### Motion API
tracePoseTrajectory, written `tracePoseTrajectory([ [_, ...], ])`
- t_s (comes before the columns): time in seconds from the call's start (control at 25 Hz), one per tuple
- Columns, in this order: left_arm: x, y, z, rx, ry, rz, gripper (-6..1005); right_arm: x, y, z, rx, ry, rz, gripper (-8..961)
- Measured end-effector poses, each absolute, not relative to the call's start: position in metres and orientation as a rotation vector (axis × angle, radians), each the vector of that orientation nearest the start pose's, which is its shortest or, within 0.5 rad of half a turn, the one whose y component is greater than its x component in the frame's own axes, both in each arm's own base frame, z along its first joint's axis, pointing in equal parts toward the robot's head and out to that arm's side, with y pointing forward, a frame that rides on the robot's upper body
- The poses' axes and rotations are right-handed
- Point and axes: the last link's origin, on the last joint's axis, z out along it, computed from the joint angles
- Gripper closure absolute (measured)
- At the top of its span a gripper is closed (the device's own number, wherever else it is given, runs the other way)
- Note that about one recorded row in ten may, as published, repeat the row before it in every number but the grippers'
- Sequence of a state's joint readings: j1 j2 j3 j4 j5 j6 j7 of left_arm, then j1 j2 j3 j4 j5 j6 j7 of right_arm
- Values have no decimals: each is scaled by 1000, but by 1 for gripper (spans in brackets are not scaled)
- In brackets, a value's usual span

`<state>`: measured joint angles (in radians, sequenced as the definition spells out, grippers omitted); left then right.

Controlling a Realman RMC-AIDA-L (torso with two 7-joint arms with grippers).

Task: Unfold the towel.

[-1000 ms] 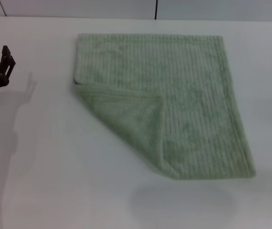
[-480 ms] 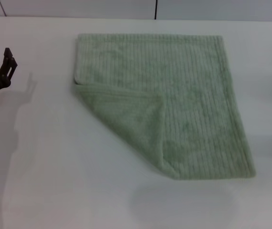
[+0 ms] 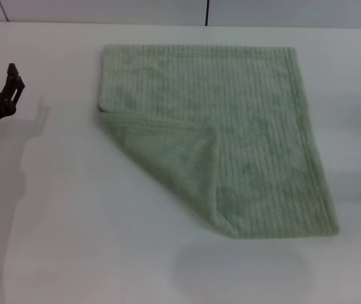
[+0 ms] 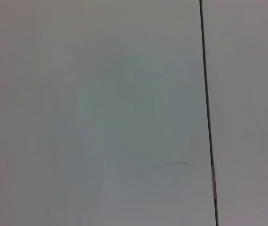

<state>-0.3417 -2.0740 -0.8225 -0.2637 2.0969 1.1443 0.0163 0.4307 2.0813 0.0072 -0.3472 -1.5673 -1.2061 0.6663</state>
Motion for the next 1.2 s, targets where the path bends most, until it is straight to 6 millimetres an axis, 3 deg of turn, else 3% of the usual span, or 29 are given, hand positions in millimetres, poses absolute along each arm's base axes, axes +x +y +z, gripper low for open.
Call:
tracePoseTrajectory([
  [0.28, -351, 311, -9, -1450, -597, -586, 162, 374, 315, 49, -1490, 445, 577, 954],
  [0.44, -352, 311, -9, -1453, -602, -582, 161, 379, 332, 39, -1613, 438, 410, 954],
  [0.56, -351, 311, -10, -1453, -605, -583, 161, 380, 343, 42, -1735, 474, 369, 954],
  [0.68, -351, 311, -9, -1453, -604, -583, 161, 369, 352, 55, -1853, 564, 438, 954],
  [0.72, -352, 311, -9, -1452, -604, -580, 161, 356, 359, 70, -1921, 641, 480, 954],
  [0.8, -352, 311, -9, -1453, -604, -580, 161, 348, 361, 77, -1952, 671, 491, 954],
  [0.88, -352, 312, -9, -1453, -606, -580, 161, 328, 366, 86, -2009, 706, 493, 954],
  [0.92, -352, 312, -10, -1454, -607, -578, 161, 302, 372, 95, -2050, 724, 457, 954],
  [0.96, -352, 312, -10, -1454, -607, -578, 161, 302, 372, 95, -2050, 724, 457, 954],
  [1.12, -352, 312, -10, -1456, -609, -577, 162, 264, 384, 109, -2071, 859, 236, 954],
  [1.16, -351, 313, -10, -1458, -609, -578, 162, 264, 384, 109, -2071, 859, 236, 954],
  [1.2, -351, 313, -10, -1458, -609, -578, 162, 256, 390, 111, -2074, 923, 120, 954],
])
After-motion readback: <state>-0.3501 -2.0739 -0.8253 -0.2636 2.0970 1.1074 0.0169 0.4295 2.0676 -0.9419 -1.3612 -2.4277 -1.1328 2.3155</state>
